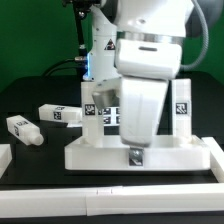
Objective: Assemble desk
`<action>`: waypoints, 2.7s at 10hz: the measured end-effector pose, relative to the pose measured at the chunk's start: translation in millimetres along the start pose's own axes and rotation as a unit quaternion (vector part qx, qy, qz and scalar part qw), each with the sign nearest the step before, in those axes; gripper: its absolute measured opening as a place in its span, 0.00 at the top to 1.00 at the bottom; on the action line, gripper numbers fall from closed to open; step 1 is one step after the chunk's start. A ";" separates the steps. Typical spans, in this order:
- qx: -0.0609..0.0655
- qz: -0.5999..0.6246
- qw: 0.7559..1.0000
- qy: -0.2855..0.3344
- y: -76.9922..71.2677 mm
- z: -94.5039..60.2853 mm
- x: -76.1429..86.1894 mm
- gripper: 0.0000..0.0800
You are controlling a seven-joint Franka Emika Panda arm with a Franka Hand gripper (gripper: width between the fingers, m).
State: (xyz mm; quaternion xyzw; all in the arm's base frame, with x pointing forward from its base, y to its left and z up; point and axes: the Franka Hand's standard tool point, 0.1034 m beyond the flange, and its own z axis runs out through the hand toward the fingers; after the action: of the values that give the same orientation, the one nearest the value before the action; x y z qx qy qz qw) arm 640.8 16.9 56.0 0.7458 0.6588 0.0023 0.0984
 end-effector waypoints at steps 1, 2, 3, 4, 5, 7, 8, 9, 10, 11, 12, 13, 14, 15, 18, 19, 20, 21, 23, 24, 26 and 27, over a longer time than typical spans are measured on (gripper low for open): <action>-0.008 -0.010 1.000 0.002 4.4 4.8 3.7 0.93; -0.014 -0.016 1.000 0.003 6.4 9.1 5.5 0.93; -0.013 -0.012 1.000 0.002 5.9 9.7 4.9 0.93; -0.013 -0.010 1.000 0.002 5.8 10.1 4.2 0.93; -0.013 -0.009 1.000 0.002 5.4 10.7 4.5 0.93; -0.018 -0.019 1.000 0.004 10.5 14.3 15.6 0.93; -0.012 -0.018 1.000 0.003 10.3 16.9 21.2 0.93; -0.008 -0.010 1.000 0.001 10.4 18.1 21.4 0.93; -0.007 -0.015 1.000 -0.003 10.4 19.0 21.7 0.93; -0.008 -0.022 1.000 -0.006 10.3 19.6 21.7 0.93; -0.008 -0.022 1.000 -0.007 10.2 19.9 20.4 0.93; -0.008 -0.021 1.000 -0.007 10.2 20.1 19.8 0.84; -0.008 -0.020 1.000 -0.007 10.1 20.2 19.5 0.63; -0.006 -0.019 1.000 -0.008 10.9 18.3 18.5 0.63; 0.011 -0.005 1.000 -0.016 20.8 -29.1 1.9 0.25; 0.011 -0.005 1.000 -0.017 21.9 -27.8 1.1 0.20; 0.012 -0.004 1.000 -0.017 20.4 -25.4 1.3 0.20; 0.012 -0.004 1.000 -0.017 20.6 -25.4 0.7 0.19; 0.038 0.002 0.999 -0.028 16.8 -35.9 -24.7 0.19; 0.054 0.012 0.998 -0.035 16.3 -52.6 -45.4 0.19; 0.075 0.039 0.995 -0.048 13.6 -72.3 -75.9 0.19; 0.073 0.054 0.995 -0.048 13.5 -72.8 -71.8 0.19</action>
Offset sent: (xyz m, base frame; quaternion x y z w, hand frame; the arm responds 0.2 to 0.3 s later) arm 0.0000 0.0000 0.0000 0.0000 0.0000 0.0000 1.0000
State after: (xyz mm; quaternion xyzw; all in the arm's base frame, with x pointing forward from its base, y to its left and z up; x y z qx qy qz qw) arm 634.9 -44.8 138.6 0.7848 0.6104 -0.0767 0.0749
